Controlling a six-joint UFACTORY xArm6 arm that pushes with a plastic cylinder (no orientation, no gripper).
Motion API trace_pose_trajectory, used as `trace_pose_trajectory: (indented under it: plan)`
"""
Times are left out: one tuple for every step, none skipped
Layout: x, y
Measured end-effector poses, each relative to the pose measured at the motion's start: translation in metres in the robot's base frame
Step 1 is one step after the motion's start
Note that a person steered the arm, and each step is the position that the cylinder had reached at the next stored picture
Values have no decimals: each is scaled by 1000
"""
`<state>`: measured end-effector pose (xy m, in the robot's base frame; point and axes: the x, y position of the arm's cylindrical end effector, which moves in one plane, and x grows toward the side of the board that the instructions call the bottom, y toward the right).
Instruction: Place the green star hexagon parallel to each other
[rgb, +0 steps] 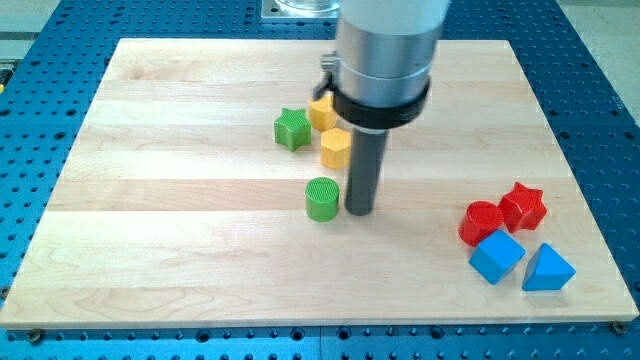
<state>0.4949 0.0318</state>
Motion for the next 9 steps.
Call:
trace_pose_trajectory:
  plan:
    - [-1,-28]
    - [-14,-29]
    - [-45,-29]
    - [-79,-29]
    - [-79,-35]
    - [-79,-50]
    - [-79,-42]
    - [-79,-26]
    - [-79,-10]
